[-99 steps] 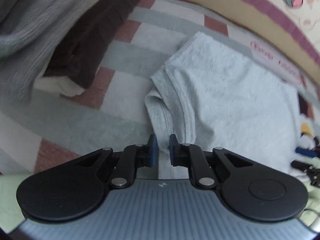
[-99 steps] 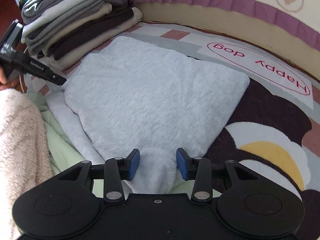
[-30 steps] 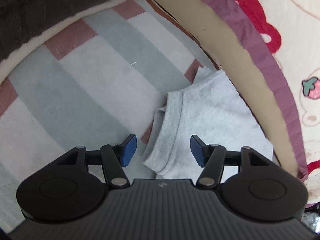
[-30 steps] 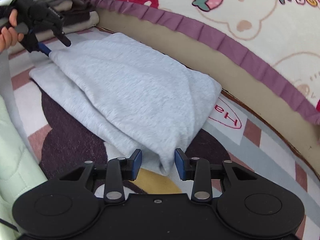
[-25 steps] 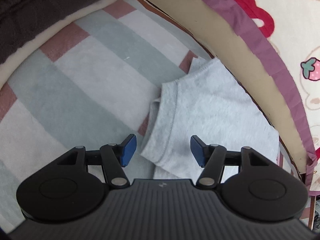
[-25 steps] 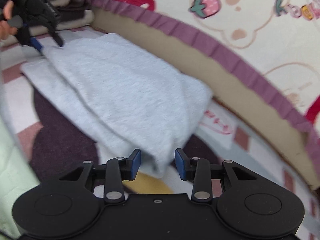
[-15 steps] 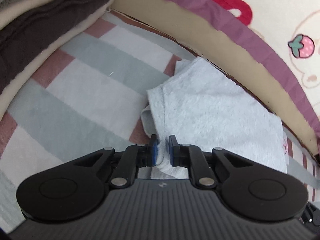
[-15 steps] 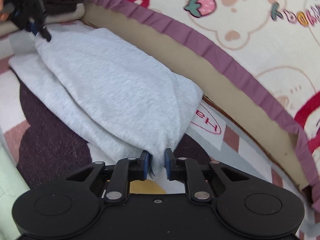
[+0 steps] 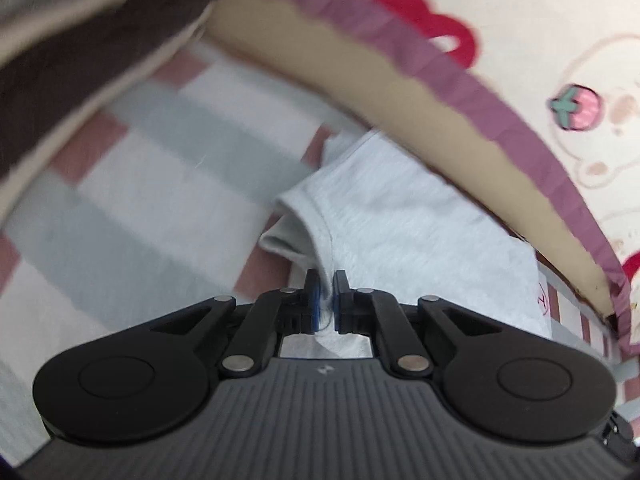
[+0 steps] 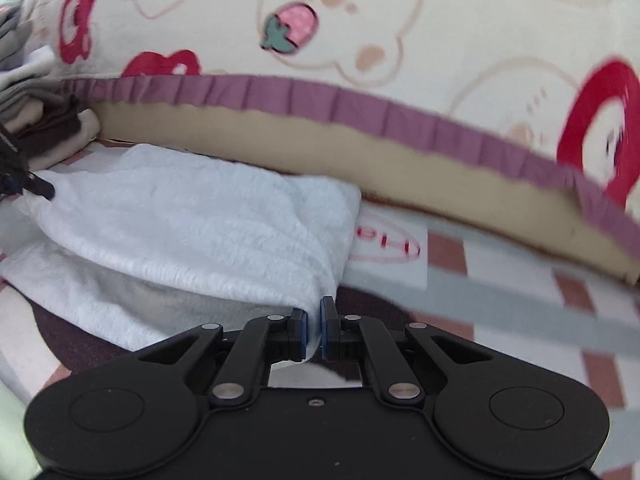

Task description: Fold clothes

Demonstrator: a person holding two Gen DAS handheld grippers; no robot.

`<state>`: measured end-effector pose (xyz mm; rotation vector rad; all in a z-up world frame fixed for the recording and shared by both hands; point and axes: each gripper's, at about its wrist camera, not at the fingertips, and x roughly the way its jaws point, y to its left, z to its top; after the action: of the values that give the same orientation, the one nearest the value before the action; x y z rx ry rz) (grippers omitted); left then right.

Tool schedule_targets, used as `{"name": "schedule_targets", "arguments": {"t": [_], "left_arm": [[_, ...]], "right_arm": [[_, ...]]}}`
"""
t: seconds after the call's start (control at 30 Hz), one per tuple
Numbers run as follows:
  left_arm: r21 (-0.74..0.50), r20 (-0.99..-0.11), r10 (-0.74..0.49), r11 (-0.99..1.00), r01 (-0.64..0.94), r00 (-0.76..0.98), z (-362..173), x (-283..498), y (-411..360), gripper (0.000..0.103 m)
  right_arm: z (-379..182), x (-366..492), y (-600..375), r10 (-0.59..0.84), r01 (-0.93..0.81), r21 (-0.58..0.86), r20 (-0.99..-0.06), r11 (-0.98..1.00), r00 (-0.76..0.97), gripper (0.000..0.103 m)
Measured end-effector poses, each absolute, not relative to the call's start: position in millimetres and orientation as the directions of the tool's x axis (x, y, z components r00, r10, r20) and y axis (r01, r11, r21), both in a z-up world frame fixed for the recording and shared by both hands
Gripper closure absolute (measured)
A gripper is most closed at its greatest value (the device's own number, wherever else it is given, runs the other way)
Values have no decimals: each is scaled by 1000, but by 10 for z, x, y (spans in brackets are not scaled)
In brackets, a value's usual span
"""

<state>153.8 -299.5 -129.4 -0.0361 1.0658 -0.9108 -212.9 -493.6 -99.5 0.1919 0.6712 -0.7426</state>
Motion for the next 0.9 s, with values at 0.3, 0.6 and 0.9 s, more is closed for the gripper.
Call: {"name": "schedule_targets", "arguments": {"t": [0.3, 0.6, 0.9], "left_arm": [[-448, -752, -647, 643, 622, 127, -1327, 1473, -2968, 98], [-375, -815, -569, 663, 648, 111, -1411, 1365, -2926, 97], [-173, -823, -488, 702, 691, 291, -1271, 1302, -2857, 92]], "right_arm": [[-1155, -2060, -4962, -500, 590, -97, -650, 802, 572, 99], [-1150, -2264, -5017, -518, 668, -41, -667, 743, 535, 98], [-1070, -2349, -4933, -572, 717, -59, -649, 694, 501, 82]]}}
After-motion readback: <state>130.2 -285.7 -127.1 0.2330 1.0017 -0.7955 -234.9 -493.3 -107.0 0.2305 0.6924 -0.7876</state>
